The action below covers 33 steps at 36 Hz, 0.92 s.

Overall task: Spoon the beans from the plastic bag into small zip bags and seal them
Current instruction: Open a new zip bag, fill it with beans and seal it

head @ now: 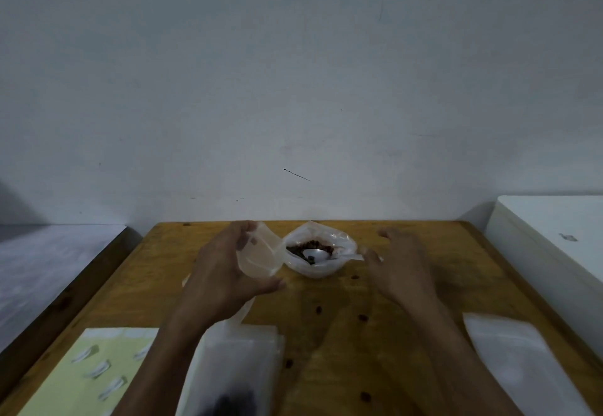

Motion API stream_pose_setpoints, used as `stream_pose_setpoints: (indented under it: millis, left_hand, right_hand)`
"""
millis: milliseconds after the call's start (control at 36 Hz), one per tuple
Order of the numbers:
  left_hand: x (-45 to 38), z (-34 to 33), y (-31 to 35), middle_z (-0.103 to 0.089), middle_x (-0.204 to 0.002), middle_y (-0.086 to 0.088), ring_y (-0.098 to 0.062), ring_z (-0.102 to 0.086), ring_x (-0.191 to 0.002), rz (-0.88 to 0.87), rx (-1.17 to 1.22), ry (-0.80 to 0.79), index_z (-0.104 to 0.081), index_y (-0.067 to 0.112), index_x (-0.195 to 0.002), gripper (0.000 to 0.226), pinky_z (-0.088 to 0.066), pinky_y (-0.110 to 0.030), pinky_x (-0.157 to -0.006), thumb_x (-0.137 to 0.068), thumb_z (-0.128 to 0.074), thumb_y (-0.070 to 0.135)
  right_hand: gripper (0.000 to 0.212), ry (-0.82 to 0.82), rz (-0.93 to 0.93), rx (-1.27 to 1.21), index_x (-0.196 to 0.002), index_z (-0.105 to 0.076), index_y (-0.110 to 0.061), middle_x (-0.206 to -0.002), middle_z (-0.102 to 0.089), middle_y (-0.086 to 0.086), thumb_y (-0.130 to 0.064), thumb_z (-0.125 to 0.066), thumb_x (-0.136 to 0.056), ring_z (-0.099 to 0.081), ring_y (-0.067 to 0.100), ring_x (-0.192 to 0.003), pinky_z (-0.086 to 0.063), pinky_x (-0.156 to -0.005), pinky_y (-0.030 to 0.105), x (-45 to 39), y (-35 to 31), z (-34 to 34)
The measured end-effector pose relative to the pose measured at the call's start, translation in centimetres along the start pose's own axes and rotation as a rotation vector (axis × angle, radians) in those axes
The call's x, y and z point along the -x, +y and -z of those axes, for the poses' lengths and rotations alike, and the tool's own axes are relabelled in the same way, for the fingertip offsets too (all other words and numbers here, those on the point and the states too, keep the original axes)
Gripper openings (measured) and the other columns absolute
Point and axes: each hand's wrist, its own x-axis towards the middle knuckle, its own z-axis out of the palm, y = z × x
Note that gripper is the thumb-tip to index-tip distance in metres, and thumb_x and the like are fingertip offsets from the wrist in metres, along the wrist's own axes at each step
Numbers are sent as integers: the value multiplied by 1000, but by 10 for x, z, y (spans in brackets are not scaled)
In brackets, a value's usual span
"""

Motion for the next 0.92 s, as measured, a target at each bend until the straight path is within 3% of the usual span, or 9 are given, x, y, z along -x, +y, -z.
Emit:
stream_pose_setpoints:
  millis: [83,139,222,361,417,500,639,722,917]
  left_hand:
    - [-7,-5,-4,-54,-123,11,-11,-53,-107,38,-19,-74,-47,27,-139,101,-47,-25,-78,-52,-95,46]
    - [-13,-9,-6,-56,-127,7,-12,-54,-107,62,-40,-143,-45,28,-140,103,-46,-22,-74,-51,-94,50]
    - [-23,-16,-5,-54,-130,5,-13,-51,-108,98,-67,-236,-42,27,-142,106,-46,-23,-75,-53,-93,51]
    - [-41,-29,0,-51,-137,3,-15,-50,-113,143,-67,-324,-39,25,-145,113,-49,-30,-85,-49,-95,51]
    - [-47,-34,2,-47,-141,4,-18,-50,-118,160,-92,-361,-39,27,-144,116,-53,-36,-90,-46,-95,55]
    - [-54,-40,4,-42,-145,5,-21,-48,-121,172,-131,-420,-40,29,-142,116,-53,-44,-95,-43,-93,59]
    - [-59,-48,6,-43,-147,2,-25,-47,-128,192,-170,-477,-37,27,-145,116,-48,-49,-102,-48,-92,59]
    - [-57,-51,6,-40,-148,3,-25,-46,-129,190,-194,-469,-35,25,-147,115,-44,-51,-106,-51,-90,59]
    - [-53,-55,5,-41,-148,4,-24,-46,-130,176,-210,-442,-34,26,-147,114,-41,-52,-108,-53,-89,60]
  right_hand:
    - [66,-116,-179,-138,-145,-44,-18,-143,-52,9,-46,-68,-90,-53,29,-126,-47,-97,41,-6,9,-7]
    - [67,-151,-299,-403,-142,-48,-17,-129,-63,11,-44,-73,-86,-63,26,-110,-54,-89,41,-7,13,-14]
    - [42,-190,-434,-779,-124,-63,-12,-92,-71,9,-29,-75,-87,-65,16,-76,-51,-61,29,-9,16,-27]
    - [8,-152,-472,-1109,-100,-70,-13,-75,-65,6,-16,-66,-94,-56,14,-66,-47,-57,26,-8,3,-40]
    - [11,-105,-380,-1004,-96,-71,-15,-71,-63,1,-22,-63,-97,-55,12,-62,-46,-55,26,-6,-4,-43]
    - [23,26,-54,-675,-87,-70,-26,-67,-62,-7,-33,-54,-101,-53,3,-58,-40,-53,21,-1,-8,-45]
    - [16,390,478,-277,-104,-71,-13,-82,-63,-3,-15,-55,-101,-45,-1,-64,-36,-64,1,7,-2,-43]
    - [19,478,581,-105,-104,-72,-6,-85,-64,3,-15,-57,-97,-38,-3,-71,-30,-69,-4,7,5,-49]
    - [21,281,518,-130,-110,-71,-12,-91,-61,-4,-21,-54,-101,-45,-2,-71,-33,-60,3,7,1,-67]
